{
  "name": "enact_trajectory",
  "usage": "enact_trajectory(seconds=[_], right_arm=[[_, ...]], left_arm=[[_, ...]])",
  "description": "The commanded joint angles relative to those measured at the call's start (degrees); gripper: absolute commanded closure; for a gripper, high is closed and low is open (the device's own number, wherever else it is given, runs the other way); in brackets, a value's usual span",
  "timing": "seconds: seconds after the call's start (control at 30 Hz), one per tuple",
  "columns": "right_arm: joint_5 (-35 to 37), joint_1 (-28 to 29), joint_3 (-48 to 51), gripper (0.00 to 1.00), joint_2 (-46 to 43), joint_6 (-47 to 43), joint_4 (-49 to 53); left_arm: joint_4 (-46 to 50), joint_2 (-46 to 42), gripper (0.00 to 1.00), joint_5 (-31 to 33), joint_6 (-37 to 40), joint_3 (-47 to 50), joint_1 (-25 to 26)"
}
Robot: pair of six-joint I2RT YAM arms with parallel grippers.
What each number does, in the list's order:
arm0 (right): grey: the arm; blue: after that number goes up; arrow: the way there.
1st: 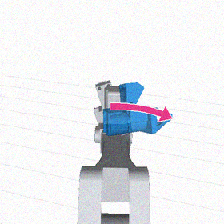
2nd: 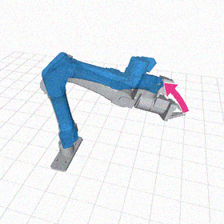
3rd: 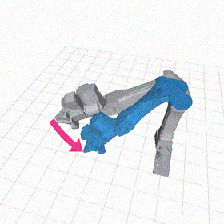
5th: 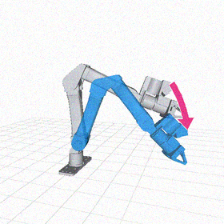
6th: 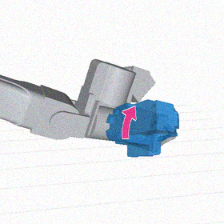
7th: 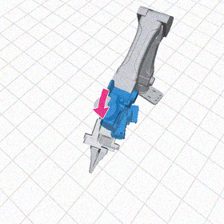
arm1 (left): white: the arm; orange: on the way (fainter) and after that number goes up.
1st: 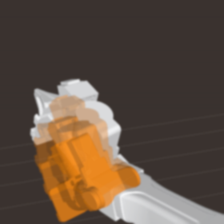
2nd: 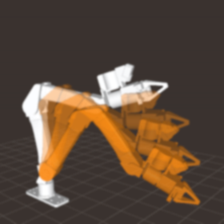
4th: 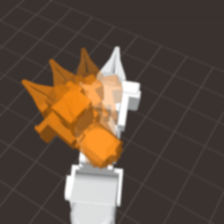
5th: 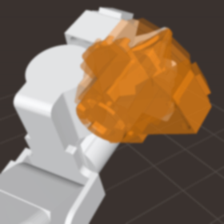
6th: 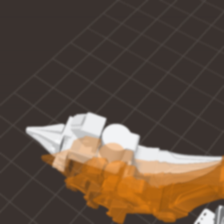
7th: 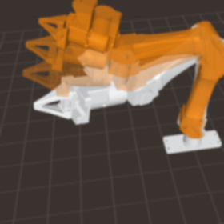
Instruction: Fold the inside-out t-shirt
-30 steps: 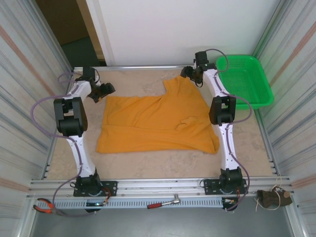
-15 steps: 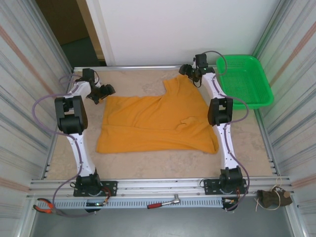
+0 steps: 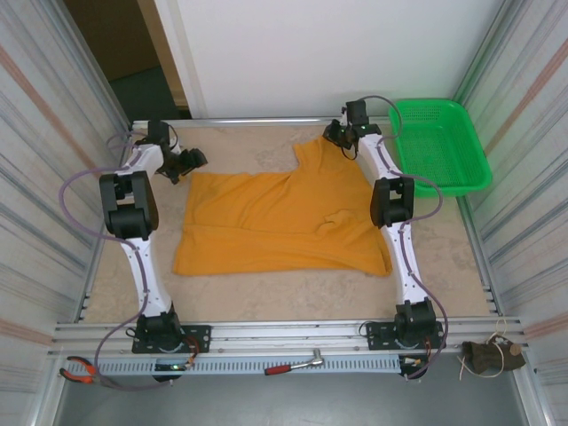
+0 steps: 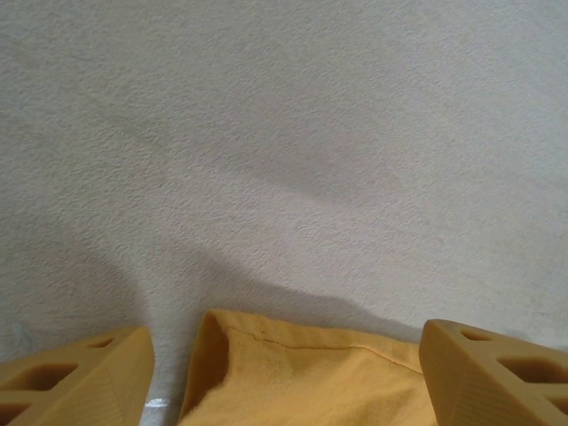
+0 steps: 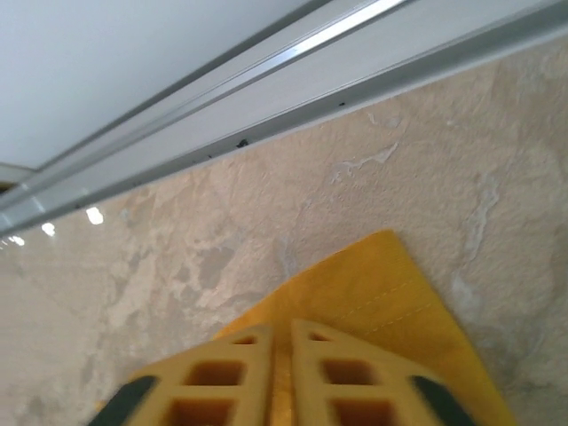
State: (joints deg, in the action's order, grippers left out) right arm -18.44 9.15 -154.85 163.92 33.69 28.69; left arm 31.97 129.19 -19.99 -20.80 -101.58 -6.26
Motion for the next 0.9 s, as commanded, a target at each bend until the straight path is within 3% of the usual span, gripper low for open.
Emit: enact_trajectory(seconds=[0.0,0.13,0.33,0.37,0.6,0.73,0.83,0.87], right_arm=[[-1.60,-0.22,-1.62,1.00,-0.64,0.10,0.10],[-2.79,-1.01,-1.27,1.00,-1.94,1.09,0.05],[-5.18,-1.67,2.13,1.00,-6.30,1.11,-0.86],[-5.58,-1.89,2.73,1.00,-7.23,1.24,-1.08],[-8.23,-3.16,5.27,1.00,-13.43,1.78,-1.33],[-4.81,-2.99,6.99,1.00,-15.59,0.07,-0.83],[-2.33,-2.92,6.45,0.48,-13.77,-1.16,0.57],[-1.54,-2.83,6.27,0.40,-13.02,-2.01,1.00]], left_arm=[[1.59,1.48,0.27,-1.12,0.49,-1.72,-0.31],[1.15,1.77,0.40,-2.59,-0.06,-1.69,-0.33],[-1.39,1.47,0.95,-5.83,-1.26,-0.51,-0.33],[-2.00,1.14,1.00,-6.27,-1.58,-0.23,-0.31],[-6.92,-3.91,1.00,-8.19,-4.41,3.35,-0.33],[-7.58,-5.25,1.00,-8.84,-5.38,4.36,-0.33],[-8.36,-5.42,1.00,-9.67,-6.18,5.48,-0.33],[-8.56,-5.51,1.00,-9.78,-6.32,5.76,-0.26]])
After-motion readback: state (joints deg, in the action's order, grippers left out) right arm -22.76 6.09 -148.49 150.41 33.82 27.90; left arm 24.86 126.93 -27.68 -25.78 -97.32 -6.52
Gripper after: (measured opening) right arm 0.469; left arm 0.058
